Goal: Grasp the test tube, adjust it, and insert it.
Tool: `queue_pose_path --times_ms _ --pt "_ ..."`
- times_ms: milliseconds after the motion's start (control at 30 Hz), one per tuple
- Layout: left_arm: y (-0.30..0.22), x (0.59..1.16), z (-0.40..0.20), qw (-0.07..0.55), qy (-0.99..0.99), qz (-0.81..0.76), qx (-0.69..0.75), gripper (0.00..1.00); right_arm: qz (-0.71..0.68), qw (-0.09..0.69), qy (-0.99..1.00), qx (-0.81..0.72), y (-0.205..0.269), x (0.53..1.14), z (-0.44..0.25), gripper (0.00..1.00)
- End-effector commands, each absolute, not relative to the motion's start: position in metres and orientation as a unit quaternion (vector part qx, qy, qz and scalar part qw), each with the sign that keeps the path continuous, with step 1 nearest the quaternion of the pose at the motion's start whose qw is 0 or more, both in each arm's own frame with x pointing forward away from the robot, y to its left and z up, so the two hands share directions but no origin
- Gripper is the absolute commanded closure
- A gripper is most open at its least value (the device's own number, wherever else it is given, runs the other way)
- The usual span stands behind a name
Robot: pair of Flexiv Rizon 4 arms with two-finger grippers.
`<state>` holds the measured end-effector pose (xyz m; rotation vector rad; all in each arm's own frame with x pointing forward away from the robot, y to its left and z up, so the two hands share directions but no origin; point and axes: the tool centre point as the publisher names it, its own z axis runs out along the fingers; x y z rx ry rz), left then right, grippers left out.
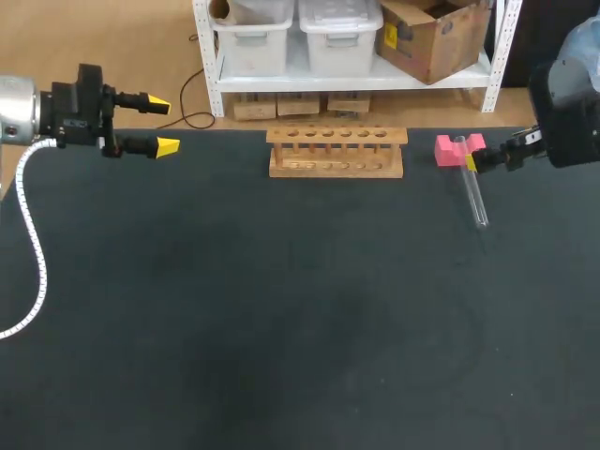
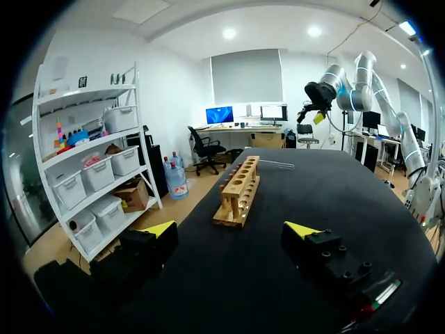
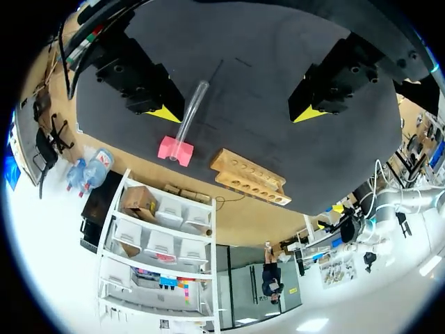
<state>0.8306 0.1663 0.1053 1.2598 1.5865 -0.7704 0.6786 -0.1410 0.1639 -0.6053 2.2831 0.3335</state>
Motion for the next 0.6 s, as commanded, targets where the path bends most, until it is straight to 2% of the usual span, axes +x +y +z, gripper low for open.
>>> queue_pose_path --times_ms 33,600 --pt "0.166 0.829 0.105 0.470 0.647 -0.313 0.513 0.00 -0.103 0.419 0.891 -0.139 -0.138 0.674 0.158 0.00" --pt "0.166 0.829 0.105 0.470 0.647 -0.313 0.513 0.00 -0.153 0.411 0.897 -0.057 -0.122 0.699 0.136 0.00"
